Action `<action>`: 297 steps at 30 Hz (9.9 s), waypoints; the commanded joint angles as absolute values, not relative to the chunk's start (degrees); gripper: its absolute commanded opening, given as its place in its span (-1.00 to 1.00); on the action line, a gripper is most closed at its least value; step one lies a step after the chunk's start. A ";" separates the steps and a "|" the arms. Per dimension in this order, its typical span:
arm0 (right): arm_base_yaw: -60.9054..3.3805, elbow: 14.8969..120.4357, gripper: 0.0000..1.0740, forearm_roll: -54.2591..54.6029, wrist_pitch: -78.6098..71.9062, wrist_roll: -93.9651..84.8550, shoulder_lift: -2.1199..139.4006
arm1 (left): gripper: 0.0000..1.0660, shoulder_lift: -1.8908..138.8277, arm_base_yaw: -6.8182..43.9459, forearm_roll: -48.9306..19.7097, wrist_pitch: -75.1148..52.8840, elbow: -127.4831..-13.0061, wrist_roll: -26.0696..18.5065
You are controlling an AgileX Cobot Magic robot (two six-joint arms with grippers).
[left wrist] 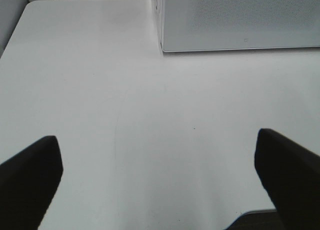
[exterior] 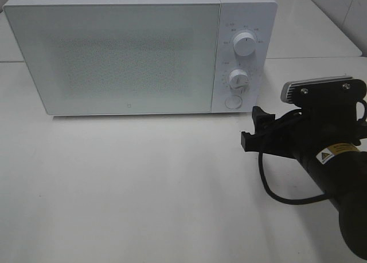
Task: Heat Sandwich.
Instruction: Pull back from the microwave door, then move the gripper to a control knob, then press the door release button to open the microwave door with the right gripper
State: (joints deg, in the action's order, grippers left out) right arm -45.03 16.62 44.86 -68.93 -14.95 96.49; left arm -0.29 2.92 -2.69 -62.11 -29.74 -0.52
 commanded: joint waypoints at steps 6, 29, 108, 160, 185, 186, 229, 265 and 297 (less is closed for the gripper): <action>-47.61 19.02 0.42 50.08 -73.45 -18.74 97.29 | 0.87 -1.20 2.81 -3.04 -61.31 -29.62 -0.63; -44.06 27.56 0.42 48.30 -72.42 -17.30 103.99 | 0.87 -1.20 2.81 -3.04 -61.31 -29.62 -0.63; -35.41 44.29 -0.87 38.96 -68.18 -17.07 118.54 | 0.87 -1.20 2.81 -3.04 -61.31 -29.62 -0.63; -35.41 44.29 -0.78 35.98 -74.08 83.54 118.54 | 0.87 -1.20 2.81 -3.04 -61.31 -29.62 -0.63; -35.41 44.23 -0.63 34.21 -73.40 84.22 118.54 | 0.87 -1.20 2.81 -3.04 -61.31 -29.62 -0.63; -35.41 44.23 -0.60 34.21 -73.40 84.22 118.54 | 0.87 -1.20 2.81 -3.04 -61.31 -29.62 -0.63; -35.41 33.63 0.41 26.41 -68.41 76.66 111.38 | 0.87 -1.20 2.81 -3.04 -61.31 -29.62 -0.63; -35.41 34.84 0.41 17.30 11.69 0.80 68.53 | 0.87 -1.20 2.81 -3.04 -61.31 -29.62 -0.63; -35.24 47.38 0.41 6.02 62.62 -4.53 40.05 | 0.87 -1.20 2.81 -3.04 -61.31 -29.62 -0.63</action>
